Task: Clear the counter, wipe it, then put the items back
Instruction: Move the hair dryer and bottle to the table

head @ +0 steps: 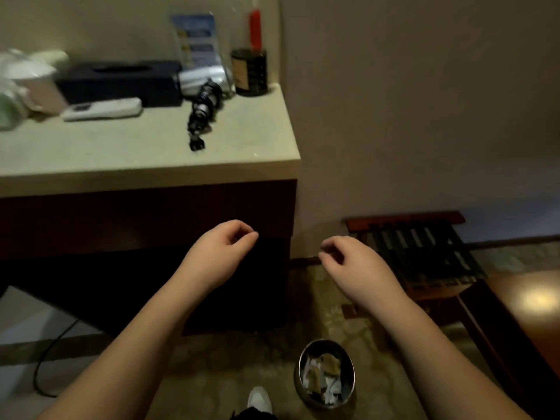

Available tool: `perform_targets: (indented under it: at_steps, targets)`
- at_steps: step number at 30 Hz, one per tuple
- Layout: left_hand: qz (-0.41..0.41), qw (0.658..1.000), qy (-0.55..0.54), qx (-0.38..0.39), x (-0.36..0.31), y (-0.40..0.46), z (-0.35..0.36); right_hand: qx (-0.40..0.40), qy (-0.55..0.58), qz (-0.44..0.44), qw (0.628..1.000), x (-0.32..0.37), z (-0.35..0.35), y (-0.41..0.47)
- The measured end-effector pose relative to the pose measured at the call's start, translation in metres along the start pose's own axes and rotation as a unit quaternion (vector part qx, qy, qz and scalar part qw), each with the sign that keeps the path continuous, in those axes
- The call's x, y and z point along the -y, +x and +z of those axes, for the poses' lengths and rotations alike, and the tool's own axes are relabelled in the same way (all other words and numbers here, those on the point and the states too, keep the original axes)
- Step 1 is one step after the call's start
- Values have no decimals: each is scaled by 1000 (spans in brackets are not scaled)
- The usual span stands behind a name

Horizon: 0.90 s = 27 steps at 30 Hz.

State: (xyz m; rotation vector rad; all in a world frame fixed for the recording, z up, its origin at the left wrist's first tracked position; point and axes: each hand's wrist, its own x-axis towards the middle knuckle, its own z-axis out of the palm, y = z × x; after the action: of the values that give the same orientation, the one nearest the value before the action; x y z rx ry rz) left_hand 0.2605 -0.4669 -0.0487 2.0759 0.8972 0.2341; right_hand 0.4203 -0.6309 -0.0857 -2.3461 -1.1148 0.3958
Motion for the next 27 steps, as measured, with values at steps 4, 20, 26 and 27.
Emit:
perform_targets:
  at_steps: [4, 20, 26, 27]
  targets:
    - [38, 994, -8, -103, 0, 18, -52, -47, 8, -53, 997, 44, -25, 35]
    - [17, 981, 64, -183, -51, 220, -177, -145, -8, -67, 987, 161, -84, 270]
    - [-76, 985, 76, -136, -49, 272, -165, -137, 50, -10, 989, 174, -101, 334]
    - [-95, 984, 75, -129, -49, 276, -163, -137, 73, -4, 988, 177, -104, 343]
